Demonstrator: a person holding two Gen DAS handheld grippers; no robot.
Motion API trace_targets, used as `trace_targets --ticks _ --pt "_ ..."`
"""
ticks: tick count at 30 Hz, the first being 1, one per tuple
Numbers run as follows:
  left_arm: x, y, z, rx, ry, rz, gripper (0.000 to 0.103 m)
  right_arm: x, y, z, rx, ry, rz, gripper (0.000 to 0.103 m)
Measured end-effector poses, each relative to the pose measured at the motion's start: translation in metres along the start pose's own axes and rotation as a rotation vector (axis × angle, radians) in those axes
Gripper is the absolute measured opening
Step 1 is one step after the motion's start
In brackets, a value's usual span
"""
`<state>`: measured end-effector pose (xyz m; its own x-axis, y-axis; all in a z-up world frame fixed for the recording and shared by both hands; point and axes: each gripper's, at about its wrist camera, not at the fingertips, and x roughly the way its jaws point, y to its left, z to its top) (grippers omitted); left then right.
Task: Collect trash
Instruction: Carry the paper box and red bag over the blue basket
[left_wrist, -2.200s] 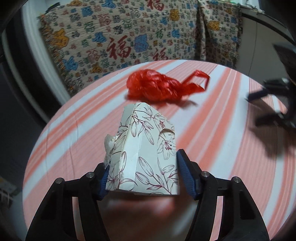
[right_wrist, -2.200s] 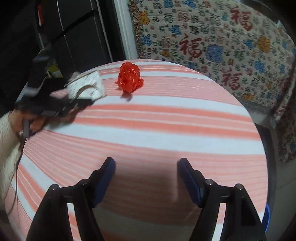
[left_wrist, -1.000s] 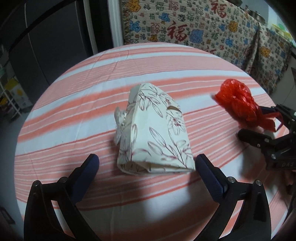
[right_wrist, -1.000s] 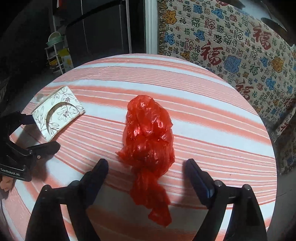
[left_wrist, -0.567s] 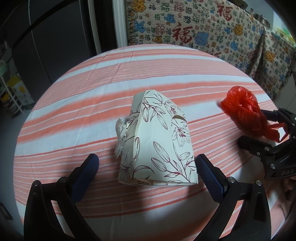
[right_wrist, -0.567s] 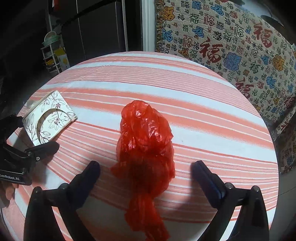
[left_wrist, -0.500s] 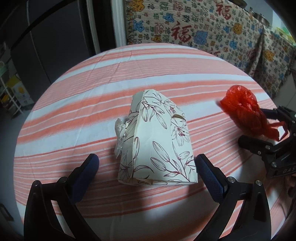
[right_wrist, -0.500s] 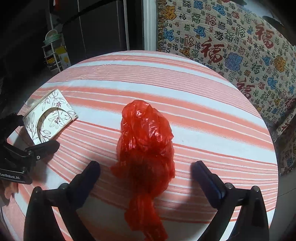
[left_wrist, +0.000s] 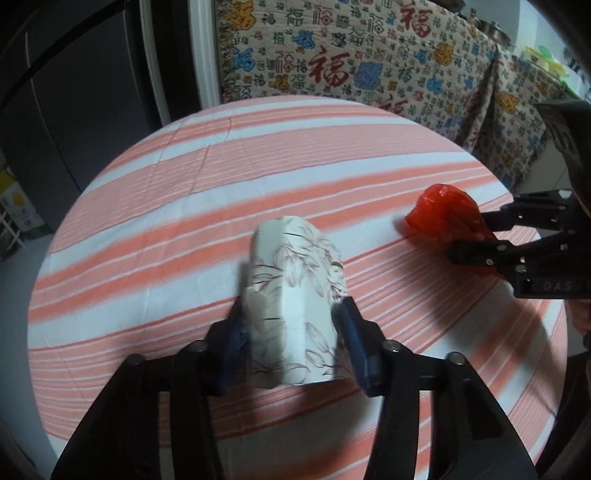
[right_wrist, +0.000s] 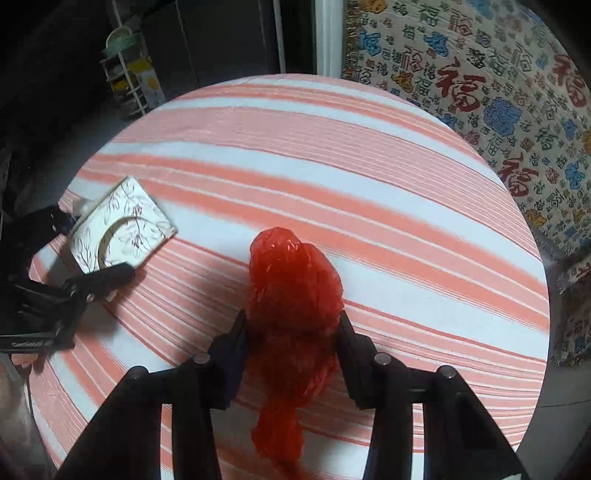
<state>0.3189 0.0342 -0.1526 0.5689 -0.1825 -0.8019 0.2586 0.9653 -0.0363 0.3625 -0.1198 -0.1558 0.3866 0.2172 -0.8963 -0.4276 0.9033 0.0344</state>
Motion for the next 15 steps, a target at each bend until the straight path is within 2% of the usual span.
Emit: trace_targets --ticks 4,15 --pt "-0.009 0.002 0.002 -0.036 -0.017 -0.039 0.039 -0.023 0.003 -0.009 0.023 -0.059 0.005 0.044" --pt "-0.036 -0.041 0.007 -0.002 -0.078 -0.085 0.038 -0.074 -0.005 -0.044 0.083 -0.129 0.010 0.044"
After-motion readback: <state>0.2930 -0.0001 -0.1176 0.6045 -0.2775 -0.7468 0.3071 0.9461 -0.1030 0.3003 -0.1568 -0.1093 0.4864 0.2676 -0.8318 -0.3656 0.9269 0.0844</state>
